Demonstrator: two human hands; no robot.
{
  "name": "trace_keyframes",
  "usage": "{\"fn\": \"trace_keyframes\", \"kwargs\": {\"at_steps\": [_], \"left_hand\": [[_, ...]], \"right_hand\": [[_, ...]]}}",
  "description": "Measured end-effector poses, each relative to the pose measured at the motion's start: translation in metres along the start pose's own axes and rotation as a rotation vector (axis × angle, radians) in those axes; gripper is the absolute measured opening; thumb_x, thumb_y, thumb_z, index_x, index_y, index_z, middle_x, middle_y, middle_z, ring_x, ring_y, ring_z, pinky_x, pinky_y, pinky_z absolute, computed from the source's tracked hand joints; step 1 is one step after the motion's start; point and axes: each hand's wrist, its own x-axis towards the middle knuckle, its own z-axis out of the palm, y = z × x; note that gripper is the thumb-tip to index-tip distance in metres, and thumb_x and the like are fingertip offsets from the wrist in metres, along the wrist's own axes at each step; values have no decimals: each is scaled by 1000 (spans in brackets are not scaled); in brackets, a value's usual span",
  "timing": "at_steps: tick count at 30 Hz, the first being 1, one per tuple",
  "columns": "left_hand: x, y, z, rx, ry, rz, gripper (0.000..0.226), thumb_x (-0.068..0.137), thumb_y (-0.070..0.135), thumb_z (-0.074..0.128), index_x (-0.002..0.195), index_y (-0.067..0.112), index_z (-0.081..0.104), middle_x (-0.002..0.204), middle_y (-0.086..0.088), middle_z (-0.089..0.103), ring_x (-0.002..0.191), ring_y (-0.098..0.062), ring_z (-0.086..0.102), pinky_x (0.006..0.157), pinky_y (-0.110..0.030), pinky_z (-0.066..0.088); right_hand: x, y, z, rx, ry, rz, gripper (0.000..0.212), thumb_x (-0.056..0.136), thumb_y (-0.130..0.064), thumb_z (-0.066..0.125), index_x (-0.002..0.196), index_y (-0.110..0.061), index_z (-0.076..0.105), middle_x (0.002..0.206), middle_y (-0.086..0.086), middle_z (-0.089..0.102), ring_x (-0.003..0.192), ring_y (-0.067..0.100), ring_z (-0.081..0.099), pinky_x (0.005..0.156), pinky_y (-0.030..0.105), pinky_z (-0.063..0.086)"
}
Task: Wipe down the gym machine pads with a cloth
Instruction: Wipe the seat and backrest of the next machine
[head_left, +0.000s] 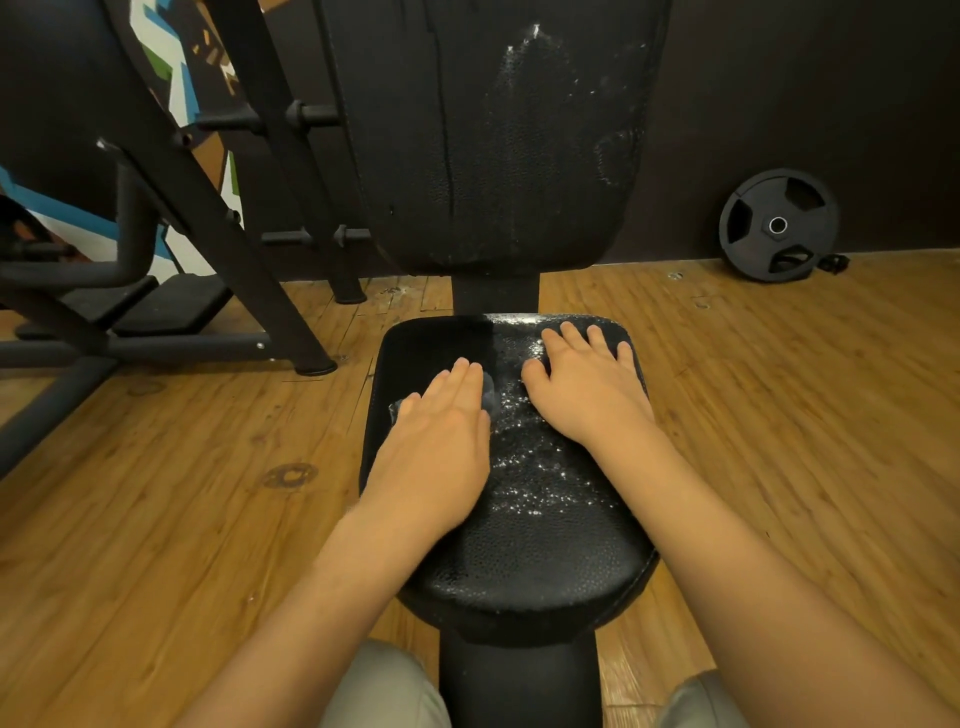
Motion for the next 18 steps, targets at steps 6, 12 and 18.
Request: {"fn": "trace_keyframes", "kwargs": {"at_steps": [6,12,18], "left_hand": [[40,6,-8,29,-87,-23,56,111,25,29,161,10,11,170,-7,10,156,-23,12,124,-44,13],[7,4,-3,-6,-29,-2,55,110,24,28,162,12,11,169,-6,12,155,-19,13,124,-40,13],[24,9,-9,15,-67,-57,53,110,24,27,160,10,15,168,-8,16,154,-23,17,123,-44,16]], "right_hand": [[-1,-2,-1,-2,-4,7,61,107,-45,24,163,-20,21,171,4,13,158,29,5,127,54,2],[-3,-1,-2,1,5,7,61,107,-46,24,163,-20,21,171,4,13,158,30,5,127,54,3],[-2,-1,0,4,6,5,61,107,-45,25,163,-20,23,171,4,14,158,30,6,127,54,3]]}}
